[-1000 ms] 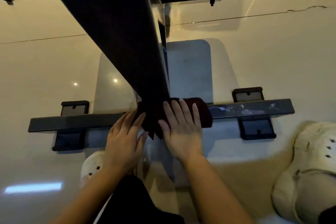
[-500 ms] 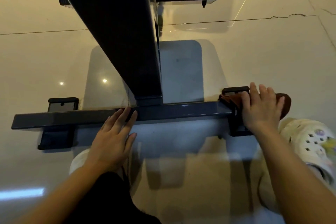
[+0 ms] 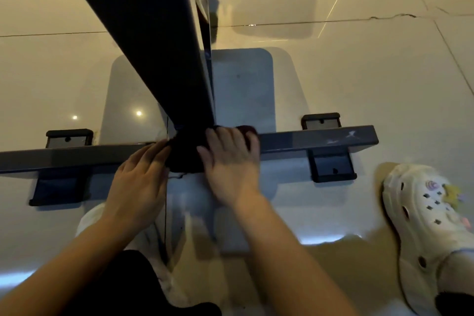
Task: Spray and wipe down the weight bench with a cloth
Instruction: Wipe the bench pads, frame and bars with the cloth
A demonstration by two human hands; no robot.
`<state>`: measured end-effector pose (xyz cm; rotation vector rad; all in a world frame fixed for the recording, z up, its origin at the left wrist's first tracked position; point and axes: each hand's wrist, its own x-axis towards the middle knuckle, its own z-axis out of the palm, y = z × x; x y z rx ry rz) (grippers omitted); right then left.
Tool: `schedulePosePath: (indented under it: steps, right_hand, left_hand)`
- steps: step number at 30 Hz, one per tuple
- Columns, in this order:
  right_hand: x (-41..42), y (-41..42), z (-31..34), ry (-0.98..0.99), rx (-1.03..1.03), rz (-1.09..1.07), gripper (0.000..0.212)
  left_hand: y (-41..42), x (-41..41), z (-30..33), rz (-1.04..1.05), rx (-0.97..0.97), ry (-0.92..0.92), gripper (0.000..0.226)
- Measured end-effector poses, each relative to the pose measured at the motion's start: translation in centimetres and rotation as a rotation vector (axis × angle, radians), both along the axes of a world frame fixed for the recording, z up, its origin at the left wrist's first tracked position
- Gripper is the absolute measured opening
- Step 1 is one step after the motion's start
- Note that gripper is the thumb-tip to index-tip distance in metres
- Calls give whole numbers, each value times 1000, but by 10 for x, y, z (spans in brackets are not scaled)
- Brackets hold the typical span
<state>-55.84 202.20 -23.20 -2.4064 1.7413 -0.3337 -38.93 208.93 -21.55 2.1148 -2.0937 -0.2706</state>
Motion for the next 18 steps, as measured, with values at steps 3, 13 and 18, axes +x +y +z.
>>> schedulePosePath:
  steps: [3, 13, 18]
  right_hand:
    - [-59, -32, -8, 47, 2, -36, 54]
    - [-227, -83, -8, 156, 45, -163, 63]
    - [-189, -71, -8, 100, 104, -373, 61]
  left_hand:
    - [4, -1, -2, -72, -50, -21, 54]
    - [5, -9, -9, 4, 4, -77, 60]
    - [6, -17, -7, 74, 10, -40, 59]
